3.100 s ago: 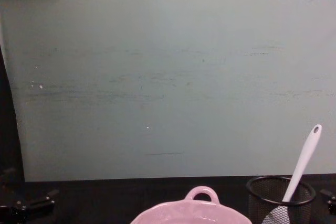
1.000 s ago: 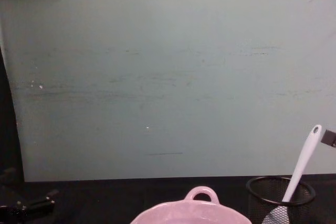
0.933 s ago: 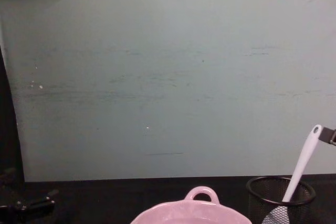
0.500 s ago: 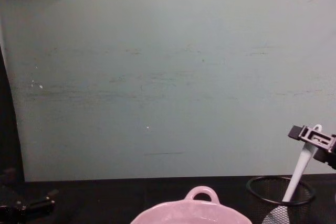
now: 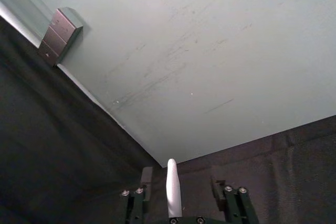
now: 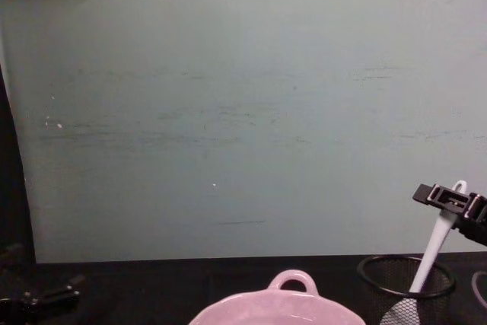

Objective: Use the one hand to pick up the spoon and stir the clear water in the bowl.

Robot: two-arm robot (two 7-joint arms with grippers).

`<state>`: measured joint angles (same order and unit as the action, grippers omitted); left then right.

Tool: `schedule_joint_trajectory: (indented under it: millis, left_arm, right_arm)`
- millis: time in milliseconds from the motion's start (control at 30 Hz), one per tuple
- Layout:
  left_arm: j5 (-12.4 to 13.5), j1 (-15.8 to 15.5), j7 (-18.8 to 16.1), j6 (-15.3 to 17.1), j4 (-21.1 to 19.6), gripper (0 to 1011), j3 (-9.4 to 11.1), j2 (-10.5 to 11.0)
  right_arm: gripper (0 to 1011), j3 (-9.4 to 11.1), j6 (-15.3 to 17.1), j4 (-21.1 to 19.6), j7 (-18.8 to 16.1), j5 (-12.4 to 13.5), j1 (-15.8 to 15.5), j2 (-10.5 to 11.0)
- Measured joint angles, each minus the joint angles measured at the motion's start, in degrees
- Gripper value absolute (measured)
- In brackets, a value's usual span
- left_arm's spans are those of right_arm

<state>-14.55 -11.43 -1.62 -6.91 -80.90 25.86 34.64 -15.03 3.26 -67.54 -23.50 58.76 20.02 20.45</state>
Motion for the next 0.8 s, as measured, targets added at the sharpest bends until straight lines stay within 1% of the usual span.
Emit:
schedule_joint_trajectory:
  millis: [100, 133, 167, 233, 267, 333, 367, 400, 467, 500, 600, 633, 800]
  left_arm:
    - [0.0, 0.0, 0.0, 0.0, 0.0, 1011, 0.0, 0.0]
    - [0.0, 0.0, 0.0, 0.0, 0.0, 1011, 0.0, 0.0]
    - [0.0, 0.0, 0.0, 0.0, 0.0, 1011, 0.0, 0.0]
    - [0.0, 0.0, 0.0, 0.0, 0.0, 1011, 0.0, 0.0]
    - [0.0, 0.0, 0.0, 0.0, 0.0, 1011, 0.0, 0.0]
    - [0.0, 0.0, 0.0, 0.0, 0.0, 1011, 0.0, 0.0]
    - [0.0, 0.0, 0.0, 0.0, 0.0, 1011, 0.0, 0.0]
    - [0.0, 0.0, 0.0, 0.0, 0.0, 1011, 0.0, 0.0]
    - [0.0, 0.0, 0.0, 0.0, 0.0, 1011, 0.0, 0.0]
    - [0.0, 0.0, 0.0, 0.0, 0.0, 1011, 0.0, 0.0]
    - [0.0, 0.0, 0.0, 0.0, 0.0, 1011, 0.0, 0.0]
    - [0.0, 0.0, 0.0, 0.0, 0.0, 1011, 0.0, 0.0]
    - [0.0, 0.0, 0.0, 0.0, 0.0, 1011, 0.0, 0.0]
  right_arm:
    - [640, 0.0, 0.0, -0.3, 0.1, 0.2, -0.1, 0.0]
    - [624, 0.0, 0.0, -0.4, 0.2, 0.3, -0.2, 0.0]
    - [565, 0.0, 0.0, -0.6, 0.5, 0.4, -0.2, 0.0]
    - [518, 0.0, 0.0, -0.8, 0.6, 0.4, -0.3, 0.0]
    - [456, 0.0, 0.0, -0.8, 0.8, 0.6, -0.3, 0.0]
    - [419, 0.0, 0.0, -0.8, 0.9, 0.7, -0.4, 0.0]
    - [362, 0.0, 0.0, -0.8, 0.9, 0.8, -0.4, 0.0]
    - [335, 0.0, 0.0, -0.9, 0.9, 0.8, -0.4, 0.0]
    - [302, -0.1, 0.0, -1.0, 0.9, 0.9, -0.5, 0.0]
    - [255, -0.1, 0.0, -1.3, 1.0, 1.0, -0.5, 0.1]
    - [176, -0.2, 0.0, -1.9, 1.1, 0.9, -0.7, 0.4]
    - [129, -0.3, -0.2, -2.5, 1.5, 0.7, -0.9, 0.6]
    - [114, -1.1, -1.2, -5.9, 3.2, -2.3, -1.5, 2.1]
